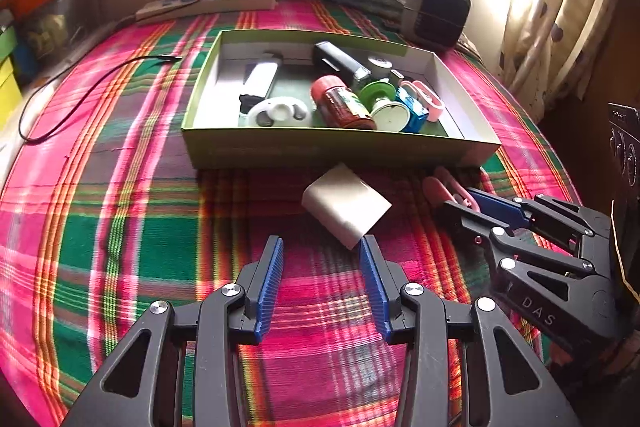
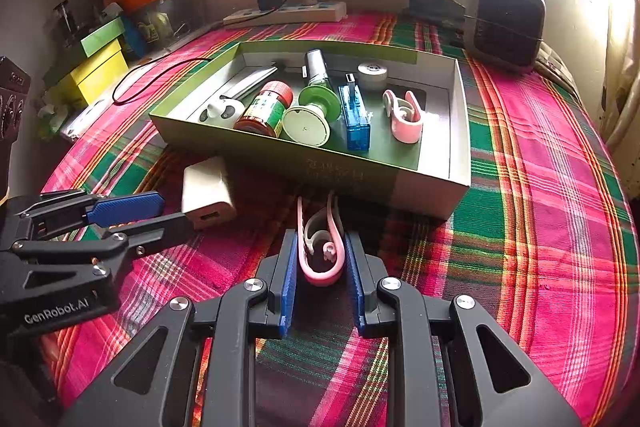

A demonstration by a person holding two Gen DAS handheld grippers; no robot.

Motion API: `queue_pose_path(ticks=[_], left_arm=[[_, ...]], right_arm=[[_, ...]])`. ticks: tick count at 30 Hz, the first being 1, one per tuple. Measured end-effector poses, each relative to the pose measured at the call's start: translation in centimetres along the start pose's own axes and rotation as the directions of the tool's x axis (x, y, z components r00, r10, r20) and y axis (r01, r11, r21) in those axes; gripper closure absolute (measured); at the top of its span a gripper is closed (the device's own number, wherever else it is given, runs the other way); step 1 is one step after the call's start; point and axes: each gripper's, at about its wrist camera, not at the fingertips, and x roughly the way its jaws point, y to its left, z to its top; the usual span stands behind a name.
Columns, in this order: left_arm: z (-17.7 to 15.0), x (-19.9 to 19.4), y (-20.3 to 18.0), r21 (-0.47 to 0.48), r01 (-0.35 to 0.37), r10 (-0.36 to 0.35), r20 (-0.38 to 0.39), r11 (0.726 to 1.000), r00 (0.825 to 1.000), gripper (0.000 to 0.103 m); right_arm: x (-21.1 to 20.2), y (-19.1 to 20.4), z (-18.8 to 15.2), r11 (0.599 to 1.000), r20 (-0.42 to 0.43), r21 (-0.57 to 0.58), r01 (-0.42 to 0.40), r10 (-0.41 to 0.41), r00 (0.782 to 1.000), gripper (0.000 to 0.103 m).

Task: Organize rigid objects
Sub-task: 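Lower the left gripper around the white charger while the right gripper straddles the pink clip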

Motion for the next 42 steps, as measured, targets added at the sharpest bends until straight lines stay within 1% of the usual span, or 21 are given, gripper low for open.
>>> queue_pose_path(ticks=[2,7,14,17,21,22,23,24,26,32,37,39,42], left_arm=[[-0.1,-0.2,0.4,-0.01,0.003,-0.003,0.003,1.0,1.0,0.064],[-0.5,-0.6,1.1,-0.015,-0.031,0.031,0.008,0.999,0.999,0.064],[-0.6,-0.9,2.7,-0.054,-0.055,0.056,0.021,0.997,0.998,0.064],[-0.7,-1.0,2.7,-0.052,-0.031,0.032,0.022,0.998,0.999,0.064],[-0.5,-1.3,1.7,-0.041,0.027,-0.026,0.033,0.999,0.999,0.064],[-0.3,-1.4,1.4,-0.036,0.036,-0.034,0.038,0.999,0.999,0.062],[-0.1,-1.5,1.1,-0.033,0.041,-0.039,0.043,0.999,0.998,0.056],[0.1,-1.5,0.8,-0.029,0.046,-0.045,0.047,0.999,0.998,0.053],[0.5,-1.3,0.3,-0.018,0.053,-0.052,0.049,0.998,0.997,0.052],[1.3,0.1,-0.7,-0.007,0.006,-0.006,0.025,1.0,1.0,0.051],[1.9,1.0,-0.8,-0.009,-0.018,0.018,0.013,1.0,1.0,0.051],[2.0,1.4,-0.9,-0.013,-0.013,0.013,0.001,1.0,1.0,0.051],[2.0,1.7,-1.0,0.001,-0.039,0.039,0.007,0.999,0.999,0.051]], right_arm=[[0.0,0.1,0.0,1.0,0.0,-0.003,0.0,0.0,1.0,0.079],[0.0,0.2,-0.1,1.0,0.0,-0.01,0.003,-0.003,1.0,0.079],[0.0,0.4,-0.1,1.0,-0.001,-0.016,0.001,-0.001,1.0,0.079],[0.0,0.5,-0.1,1.0,-0.001,-0.018,-0.003,0.003,1.0,0.079],[0.0,0.5,-0.1,1.0,-0.001,-0.017,-0.006,0.006,1.0,0.079],[0.0,0.5,-0.1,1.0,0.0,-0.016,-0.007,0.007,1.0,0.079],[-0.1,0.5,-0.2,1.0,0.0,-0.014,-0.009,0.009,1.0,0.079],[-0.1,0.4,-0.2,1.0,0.0,-0.013,-0.011,0.011,1.0,0.079],[-0.1,0.4,-0.2,1.0,0.0,-0.011,-0.014,0.014,1.0,0.079],[-0.2,0.2,-0.2,1.0,0.002,-0.006,-0.026,0.026,1.0,0.079],[-0.1,0.0,-0.2,0.999,0.002,0.007,-0.035,0.034,0.999,0.079],[-0.2,0.0,-0.3,0.999,0.002,0.009,-0.037,0.037,0.999,0.079],[-0.1,0.0,-0.2,0.999,0.003,0.011,-0.041,0.041,0.999,0.079]])
